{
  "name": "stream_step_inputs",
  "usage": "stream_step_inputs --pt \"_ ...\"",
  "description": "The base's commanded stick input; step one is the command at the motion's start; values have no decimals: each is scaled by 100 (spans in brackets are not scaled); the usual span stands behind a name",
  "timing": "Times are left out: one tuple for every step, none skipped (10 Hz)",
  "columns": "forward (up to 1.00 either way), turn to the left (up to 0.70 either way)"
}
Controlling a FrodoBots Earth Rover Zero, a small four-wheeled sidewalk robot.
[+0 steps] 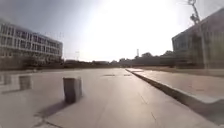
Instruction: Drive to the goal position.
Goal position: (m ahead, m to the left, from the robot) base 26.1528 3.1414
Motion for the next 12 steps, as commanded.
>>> stream_step_inputs --pt "70 0" --pt "70 0" --pt "70 0" --pt "70 0" --pt "70 0" --pt "70 0" --pt "70 0" --pt "70 0" --pt "70 0" --pt "70 0" --pt "70 0" --pt "70 0"
